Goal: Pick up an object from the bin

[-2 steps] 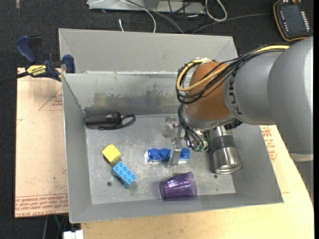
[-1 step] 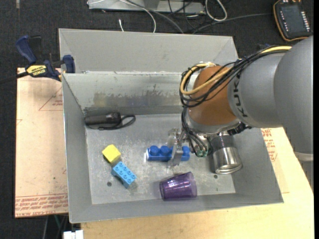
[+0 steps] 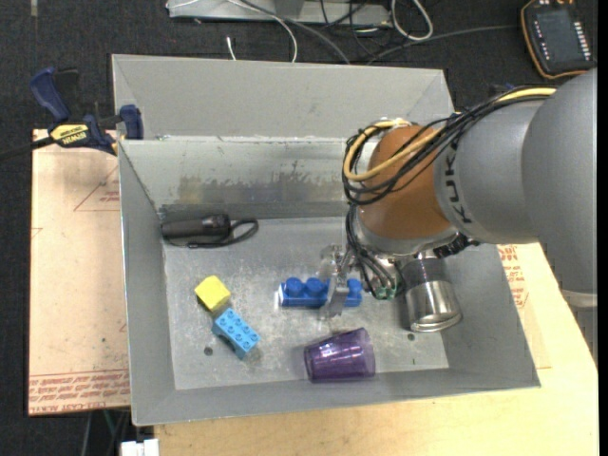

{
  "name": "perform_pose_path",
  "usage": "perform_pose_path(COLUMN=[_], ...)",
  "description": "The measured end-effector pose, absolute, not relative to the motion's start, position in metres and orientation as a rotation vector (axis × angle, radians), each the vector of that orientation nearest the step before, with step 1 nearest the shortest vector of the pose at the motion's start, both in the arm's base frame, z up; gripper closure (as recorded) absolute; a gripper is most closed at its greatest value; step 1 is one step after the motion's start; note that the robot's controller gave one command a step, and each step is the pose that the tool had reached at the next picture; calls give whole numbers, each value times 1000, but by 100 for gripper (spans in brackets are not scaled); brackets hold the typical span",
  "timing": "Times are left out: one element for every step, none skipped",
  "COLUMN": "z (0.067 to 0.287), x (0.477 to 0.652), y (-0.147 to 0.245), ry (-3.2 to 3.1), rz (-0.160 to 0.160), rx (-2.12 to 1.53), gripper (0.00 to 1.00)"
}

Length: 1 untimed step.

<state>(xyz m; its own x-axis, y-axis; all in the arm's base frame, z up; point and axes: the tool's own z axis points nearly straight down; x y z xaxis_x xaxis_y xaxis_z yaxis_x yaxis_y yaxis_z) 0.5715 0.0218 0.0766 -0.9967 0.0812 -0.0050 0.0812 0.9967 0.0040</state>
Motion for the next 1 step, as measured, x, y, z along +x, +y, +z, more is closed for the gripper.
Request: perform_pose_path(z=[89], x=[569], y=[22], ry=[3142], rz=[6], rx=[127], gripper=[100])
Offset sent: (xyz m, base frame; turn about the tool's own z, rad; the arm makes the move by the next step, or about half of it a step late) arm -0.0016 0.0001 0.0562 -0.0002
